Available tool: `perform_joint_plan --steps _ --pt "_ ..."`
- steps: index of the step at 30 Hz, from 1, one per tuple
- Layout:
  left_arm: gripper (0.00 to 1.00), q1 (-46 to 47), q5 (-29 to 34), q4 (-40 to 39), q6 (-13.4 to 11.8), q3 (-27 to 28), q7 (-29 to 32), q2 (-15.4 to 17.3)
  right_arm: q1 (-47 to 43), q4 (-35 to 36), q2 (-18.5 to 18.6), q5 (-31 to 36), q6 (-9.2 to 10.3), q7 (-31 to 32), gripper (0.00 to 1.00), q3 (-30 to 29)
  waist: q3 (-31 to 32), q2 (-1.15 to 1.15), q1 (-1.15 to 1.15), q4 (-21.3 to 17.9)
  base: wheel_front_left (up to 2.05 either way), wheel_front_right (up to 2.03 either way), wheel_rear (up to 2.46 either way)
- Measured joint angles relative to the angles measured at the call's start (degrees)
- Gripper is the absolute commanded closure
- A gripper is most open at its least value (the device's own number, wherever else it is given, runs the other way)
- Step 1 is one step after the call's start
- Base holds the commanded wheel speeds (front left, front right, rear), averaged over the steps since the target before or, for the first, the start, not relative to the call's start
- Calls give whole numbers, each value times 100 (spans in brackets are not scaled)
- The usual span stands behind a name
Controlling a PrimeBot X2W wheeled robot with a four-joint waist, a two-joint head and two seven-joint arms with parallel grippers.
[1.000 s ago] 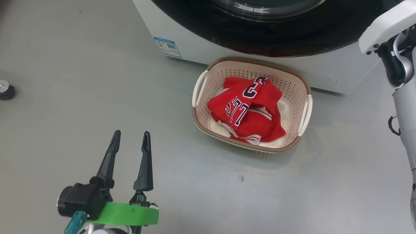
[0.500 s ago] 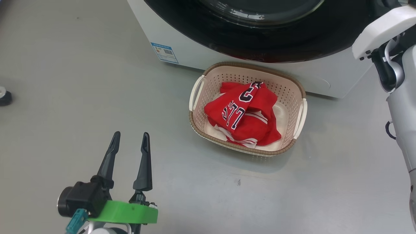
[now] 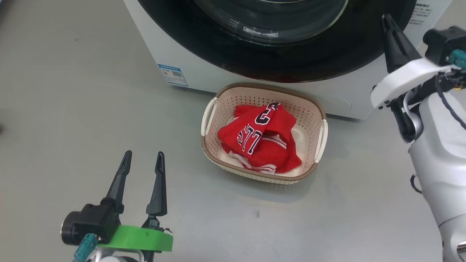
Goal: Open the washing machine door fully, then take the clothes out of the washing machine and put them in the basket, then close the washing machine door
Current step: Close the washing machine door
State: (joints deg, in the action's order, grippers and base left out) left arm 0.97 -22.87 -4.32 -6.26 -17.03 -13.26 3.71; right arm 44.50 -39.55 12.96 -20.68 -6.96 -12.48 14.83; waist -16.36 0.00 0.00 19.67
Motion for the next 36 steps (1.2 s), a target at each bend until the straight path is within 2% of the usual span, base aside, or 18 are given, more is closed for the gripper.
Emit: perform_joint_plan --steps 6,7,8,9,21,25,28,36 --pt "0 -13 20 35 0 81 8 113 -628 49 -47 -101 -1 -56 100 -41 180 0 0 -192 0 0 0" --pt "0 -16 22 35 0 96 9 131 -730 60 -47 -110 -1 -78 65 -65 209 0 0 -229 0 0 0" --pt "0 -19 29 34 0 107 10 153 -826 81 -48 -136 -1 -97 44 -88 237 0 0 -270 0 0 0" --pt "0 -27 33 34 0 123 15 176 -910 115 -51 -151 -1 -98 0 -110 264 0 0 -311 0 0 0" --pt "0 -114 130 22 0 185 160 383 -1689 604 -260 -203 13 -148 0 -170 523 0 0 -795 0 0 0" --pt "0 -144 130 22 0 200 210 437 -1966 762 -280 -198 69 -149 0 -163 622 0 0 -988 0 0 0" --pt "0 -158 130 22 0 192 257 447 -2199 876 -279 -186 203 -154 0 -185 702 0 0 -1135 0 0 0" --pt "0 -300 130 -13 0 211 357 525 -2738 1239 -287 -186 318 -155 0 -307 881 0 0 -1520 0 0 0"
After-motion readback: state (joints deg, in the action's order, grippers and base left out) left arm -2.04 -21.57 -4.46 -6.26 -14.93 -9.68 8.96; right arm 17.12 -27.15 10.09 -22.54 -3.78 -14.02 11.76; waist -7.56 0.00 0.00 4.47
